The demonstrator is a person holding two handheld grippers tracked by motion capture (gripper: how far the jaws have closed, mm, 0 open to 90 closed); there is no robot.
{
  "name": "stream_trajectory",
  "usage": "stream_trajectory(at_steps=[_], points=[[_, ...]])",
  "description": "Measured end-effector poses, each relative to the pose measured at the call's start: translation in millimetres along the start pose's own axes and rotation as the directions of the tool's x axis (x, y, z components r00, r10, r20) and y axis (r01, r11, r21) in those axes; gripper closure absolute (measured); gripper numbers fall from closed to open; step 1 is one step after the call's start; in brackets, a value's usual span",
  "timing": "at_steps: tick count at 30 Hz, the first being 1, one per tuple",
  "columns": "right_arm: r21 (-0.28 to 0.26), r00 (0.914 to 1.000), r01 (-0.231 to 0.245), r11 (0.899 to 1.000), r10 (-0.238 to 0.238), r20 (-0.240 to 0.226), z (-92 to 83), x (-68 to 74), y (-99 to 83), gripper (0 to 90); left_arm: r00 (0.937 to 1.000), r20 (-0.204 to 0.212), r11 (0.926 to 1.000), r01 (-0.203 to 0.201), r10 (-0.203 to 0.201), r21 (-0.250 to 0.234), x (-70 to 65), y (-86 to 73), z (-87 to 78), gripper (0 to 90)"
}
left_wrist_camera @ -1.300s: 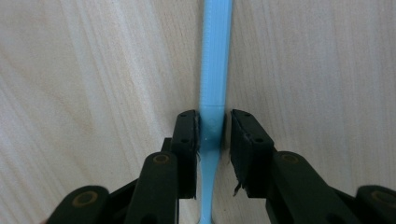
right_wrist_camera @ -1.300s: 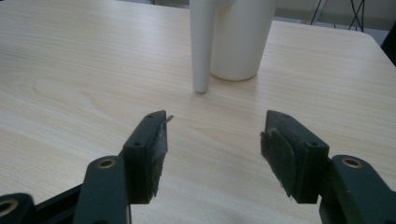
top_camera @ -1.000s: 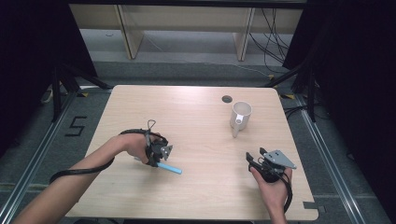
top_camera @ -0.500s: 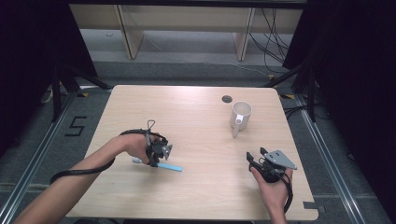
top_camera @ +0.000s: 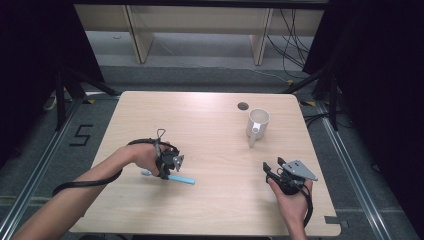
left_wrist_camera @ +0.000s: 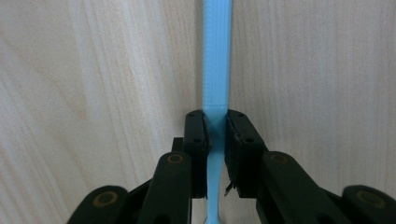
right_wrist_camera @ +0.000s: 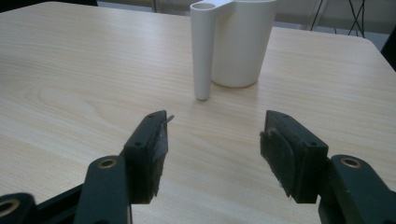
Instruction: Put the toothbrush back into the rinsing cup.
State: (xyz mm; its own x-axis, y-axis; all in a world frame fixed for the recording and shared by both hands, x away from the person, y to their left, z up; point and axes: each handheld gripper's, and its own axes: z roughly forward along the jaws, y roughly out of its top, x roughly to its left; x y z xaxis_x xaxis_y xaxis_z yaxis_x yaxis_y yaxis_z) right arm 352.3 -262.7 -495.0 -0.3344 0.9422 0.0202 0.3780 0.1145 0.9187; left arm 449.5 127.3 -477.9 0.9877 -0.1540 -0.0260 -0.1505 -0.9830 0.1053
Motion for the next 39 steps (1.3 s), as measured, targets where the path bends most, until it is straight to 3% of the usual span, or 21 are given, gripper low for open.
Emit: stream_trajectory(at_steps=[2, 4, 7, 8, 9, 12, 14, 15, 16, 21, 22, 23, 24, 25, 27, 28, 29, 32, 33, 36, 39], points=[[0.006, 0.9999, -0.012, 1.000, 0.012, 0.010, -0.5, 1.2, -0.1, 41.6, 0.9998, -0.019, 0.9999, -0.005, 0.005, -0.011, 0.8, -0.2, -4.6, 78.5], [0.008, 0.9995, 0.022, 1.000, -0.022, 0.021, -0.8, -1.2, 0.5, 41.7, 0.9996, -0.027, 0.9998, -0.001, 0.001, -0.021, 0.8, -0.2, -6.5, 78.5], [0.014, 1.0000, -0.006, 1.000, 0.005, 0.008, -1.3, 1.5, -0.1, 41.7, 0.9995, -0.032, 0.9995, 0.002, -0.003, -0.031, -1.3, -0.2, -11.8, 78.5], [0.020, 0.9998, 0.019, 1.000, -0.019, 0.011, -2.3, 0.3, 0.7, 41.8, 0.9994, -0.035, 0.9995, -0.001, 0.000, -0.031, -2.2, -0.2, -12.9, 78.5], [0.019, 1.0000, 0.002, 1.000, -0.002, -0.005, -1.5, 1.6, 0.8, 41.8, 0.9983, -0.045, 0.9993, -0.037, 0.037, 0.003, -1.2, 0.1, -17.3, 78.5], [0.009, 0.9997, 0.025, 1.000, -0.025, 0.005, -1.6, 2.5, 2.0, 42.0, 0.9990, -0.044, 0.9994, -0.004, 0.003, -0.034, -5.5, -0.1, -18.5, 78.6], [0.028, 0.9997, -0.005, 1.000, 0.006, -0.024, -1.4, 5.7, 2.0, 42.3, 0.9985, -0.049, 0.9995, -0.027, 0.026, -0.014, -5.0, 0.9, -21.6, 78.5], [0.015, 0.9993, 0.028, 1.000, -0.027, -0.024, -0.2, 4.4, 2.4, 42.4, 0.9985, -0.049, 0.9995, -0.027, 0.026, -0.014, -5.0, 0.9, -21.6, 78.5], [0.015, 0.9993, 0.028, 1.000, -0.027, -0.024, -0.2, 4.4, 2.4, 42.4, 0.9988, -0.049, 0.9994, -0.009, 0.008, -0.033, -6.9, 1.2, -21.4, 78.5], [0.032, 0.9936, 0.021, 0.999, -0.017, -0.111, 1.8, 11.0, 4.7, 42.6, 0.9981, -0.058, 0.9992, -0.023, 0.021, -0.032, -8.0, 4.6, -27.1, 78.5], [0.031, 0.9943, 0.042, 0.999, -0.038, -0.100, 0.9, 11.4, 5.8, 42.6, 0.9968, -0.064, 0.9987, -0.048, 0.047, -0.016, -6.9, 5.5, -29.1, 78.5], [0.043, 0.9928, 0.033, 0.999, -0.028, -0.116, 0.5, 13.5, 6.6, 42.8, 0.9978, -0.060, 0.9989, -0.030, 0.028, -0.035, -8.8, 6.1, -28.7, 78.5], [0.056, 0.9919, 0.014, 0.998, -0.007, -0.127, -0.2, 16.5, 7.3, 42.9, 0.9968, -0.061, 0.9984, -0.054, 0.053, -0.016, -7.9, 7.0, -30.4, 78.5], [0.037, 0.9900, 0.048, 0.998, -0.042, -0.135, 1.3, 15.4, 8.2, 42.9, 0.9979, -0.057, 0.9987, -0.034, 0.031, -0.039, -9.9, 7.3, -29.6, 78.5], [0.051, 0.9874, -0.002, 0.999, 0.010, -0.158, 0.6, 21.9, 9.1, 43.0, 0.9977, -0.056, 0.9987, -0.039, 0.037, -0.032, -10.0, 7.9, -30.7, 78.5], [0.061, 0.9874, 0.018, 0.998, -0.008, -0.158, -0.2, 22.3, 10.3, 43.0, 0.9978, -0.055, 0.9988, -0.038, 0.036, -0.031, -10.3, 8.2, -31.6, 78.5], [0.031, 0.9839, 0.047, 0.998, -0.041, -0.174, 2.3, 22.1, 10.6, 43.0, 0.9974, -0.062, 0.9986, -0.037, 0.035, -0.038, -10.3, 8.8, -33.7, 78.6], [0.022, 0.9755, 0.059, 0.998, -0.053, -0.213, 2.6, 26.3, 11.7, 43.0, 0.9971, -0.065, 0.9982, -0.041, 0.038, -0.043, -11.5, 10.5, -36.4, 78.5], [0.049, 0.9718, 0.004, 0.999, 0.008, -0.235, 0.8, 32.2, 10.9, 43.0, 0.9970, -0.066, 0.9981, -0.043, 0.039, -0.045, -12.3, 11.2, -37.0, 78.5], [0.036, 0.9621, 0.055, 0.998, -0.043, -0.269, -0.6, 35.4, 12.1, 42.8, 0.9969, -0.066, 0.9978, -0.046, 0.043, -0.047, -13.5, 13.4, -38.3, 78.5], [0.016, 0.9414, 0.054, 0.998, -0.046, -0.334, -0.4, 42.1, 13.2, 42.5, 0.9963, -0.070, 0.9978, -0.053, 0.050, -0.039, -12.8, 15.5, -39.9, 78.5]])
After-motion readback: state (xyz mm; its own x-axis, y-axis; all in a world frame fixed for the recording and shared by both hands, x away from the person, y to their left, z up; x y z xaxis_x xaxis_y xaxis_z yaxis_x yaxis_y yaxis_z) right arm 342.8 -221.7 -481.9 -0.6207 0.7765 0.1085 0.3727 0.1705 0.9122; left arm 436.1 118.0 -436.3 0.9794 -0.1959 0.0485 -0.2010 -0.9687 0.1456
